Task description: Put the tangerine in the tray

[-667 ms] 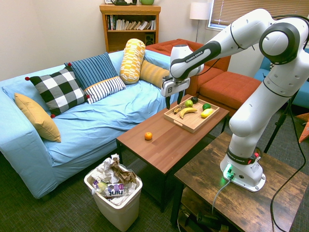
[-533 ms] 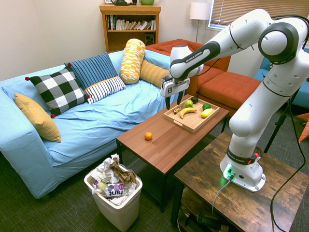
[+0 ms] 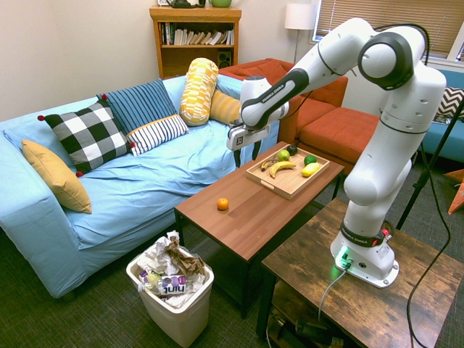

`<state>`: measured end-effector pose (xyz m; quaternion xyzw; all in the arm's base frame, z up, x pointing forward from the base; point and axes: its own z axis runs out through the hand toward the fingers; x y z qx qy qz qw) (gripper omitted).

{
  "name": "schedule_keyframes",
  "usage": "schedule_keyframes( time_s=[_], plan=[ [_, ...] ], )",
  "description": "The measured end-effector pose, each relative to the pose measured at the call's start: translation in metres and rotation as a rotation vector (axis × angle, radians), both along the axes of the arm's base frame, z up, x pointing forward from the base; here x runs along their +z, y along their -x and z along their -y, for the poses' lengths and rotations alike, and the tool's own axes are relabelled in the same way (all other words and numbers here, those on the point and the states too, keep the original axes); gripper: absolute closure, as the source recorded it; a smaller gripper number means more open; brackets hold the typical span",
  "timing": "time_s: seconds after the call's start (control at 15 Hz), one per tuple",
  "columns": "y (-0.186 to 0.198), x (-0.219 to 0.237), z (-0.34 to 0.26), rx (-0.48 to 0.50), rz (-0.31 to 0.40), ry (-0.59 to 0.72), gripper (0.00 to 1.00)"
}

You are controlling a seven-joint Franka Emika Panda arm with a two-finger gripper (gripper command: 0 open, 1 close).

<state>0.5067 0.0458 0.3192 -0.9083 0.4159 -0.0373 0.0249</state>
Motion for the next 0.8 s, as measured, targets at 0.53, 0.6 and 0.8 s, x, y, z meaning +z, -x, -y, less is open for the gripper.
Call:
schedule_keyframes(
  time_s=[0.53,0.6,0.8],
  plan=[
    [-0.064,-0.107,-0.038,-0.038,-0.057,0.025,0.0],
    [-0.067,-0.117,-0.04,-0.037,-0.067,0.032,0.0],
    [-0.075,-0.15,-0.04,-0.042,-0.1,0.049,0.0]
  ],
)
